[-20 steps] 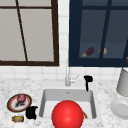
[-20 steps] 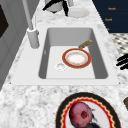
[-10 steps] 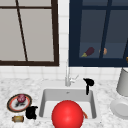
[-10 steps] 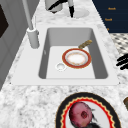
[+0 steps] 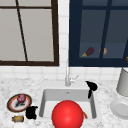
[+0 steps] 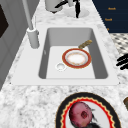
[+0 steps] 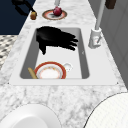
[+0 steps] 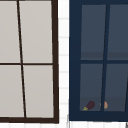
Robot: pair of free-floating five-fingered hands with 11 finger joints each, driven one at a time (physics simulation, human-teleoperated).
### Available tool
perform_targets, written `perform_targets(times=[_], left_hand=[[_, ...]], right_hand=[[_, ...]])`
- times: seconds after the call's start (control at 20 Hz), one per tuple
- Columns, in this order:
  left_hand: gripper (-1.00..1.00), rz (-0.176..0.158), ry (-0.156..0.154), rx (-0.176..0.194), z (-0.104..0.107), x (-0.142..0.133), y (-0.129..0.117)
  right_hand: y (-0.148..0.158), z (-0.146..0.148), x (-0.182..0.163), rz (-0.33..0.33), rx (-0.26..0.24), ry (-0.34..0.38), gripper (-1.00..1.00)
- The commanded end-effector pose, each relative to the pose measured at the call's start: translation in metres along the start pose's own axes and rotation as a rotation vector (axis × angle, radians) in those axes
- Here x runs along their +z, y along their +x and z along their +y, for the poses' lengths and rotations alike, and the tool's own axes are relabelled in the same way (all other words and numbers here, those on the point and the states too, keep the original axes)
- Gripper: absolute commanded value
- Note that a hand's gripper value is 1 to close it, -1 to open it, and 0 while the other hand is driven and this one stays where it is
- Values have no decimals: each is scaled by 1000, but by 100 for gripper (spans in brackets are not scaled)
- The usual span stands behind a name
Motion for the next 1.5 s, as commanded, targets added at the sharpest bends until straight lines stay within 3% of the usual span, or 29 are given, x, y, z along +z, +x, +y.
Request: perform_targets(times=[0.0,0.1,0.2,0.35,1.3,1.45], left_hand=[[0,0,0,0,0,0,0],[0,0,0,0,0,0,0],[0,0,0,0,0,0,0],[0,0,0,0,0,0,0],[0,0,0,0,0,0,0],[0,0,0,0,0,0,0]], right_hand=[[-4,7,13,-23,-119,-66,-100],[-3,6,13,18,-135,-89,-100],[-4,7,11,88,-107,-88,-100],[-3,7,12,144,-107,-90,-100],[1,1,20,477,-193,-207,-100],[1,2,23,508,-239,-207,-100]])
